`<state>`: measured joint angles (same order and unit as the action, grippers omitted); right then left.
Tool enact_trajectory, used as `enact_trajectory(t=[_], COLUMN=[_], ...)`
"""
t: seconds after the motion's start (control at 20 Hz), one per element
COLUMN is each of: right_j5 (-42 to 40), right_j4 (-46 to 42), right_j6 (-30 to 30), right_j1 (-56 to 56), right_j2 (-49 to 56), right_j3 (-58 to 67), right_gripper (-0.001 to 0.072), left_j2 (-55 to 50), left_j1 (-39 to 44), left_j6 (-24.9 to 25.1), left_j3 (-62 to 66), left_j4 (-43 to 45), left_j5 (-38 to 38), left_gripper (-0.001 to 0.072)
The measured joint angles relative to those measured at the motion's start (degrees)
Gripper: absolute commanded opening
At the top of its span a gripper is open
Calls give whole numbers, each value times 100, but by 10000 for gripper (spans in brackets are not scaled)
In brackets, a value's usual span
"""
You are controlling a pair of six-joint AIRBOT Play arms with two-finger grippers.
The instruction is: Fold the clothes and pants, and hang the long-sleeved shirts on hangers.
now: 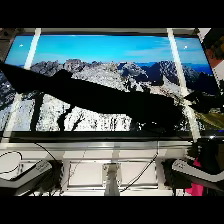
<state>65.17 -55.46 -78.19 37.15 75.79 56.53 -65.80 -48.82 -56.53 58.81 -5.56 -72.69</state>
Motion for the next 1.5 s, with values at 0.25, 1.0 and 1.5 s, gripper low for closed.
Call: enact_trajectory(t=[0.25,1.0,1.5], right_j5=[223,-896,-238], right_j4=[660,861,-310], right_j6=[525,664,129], right_j1=[-2,-859,-675], right_j2=[560,1862,2107], right_j3=[44,745,1709], right_gripper=[588,590,586], left_j2=[280,341,341], left_j1=[407,1351,1373], left_j6=[83,-2,-2], left_j3=[0,0,0], left_j4=[-352,675,708], left_j5=[7,68,81], left_gripper=[5,4,5])
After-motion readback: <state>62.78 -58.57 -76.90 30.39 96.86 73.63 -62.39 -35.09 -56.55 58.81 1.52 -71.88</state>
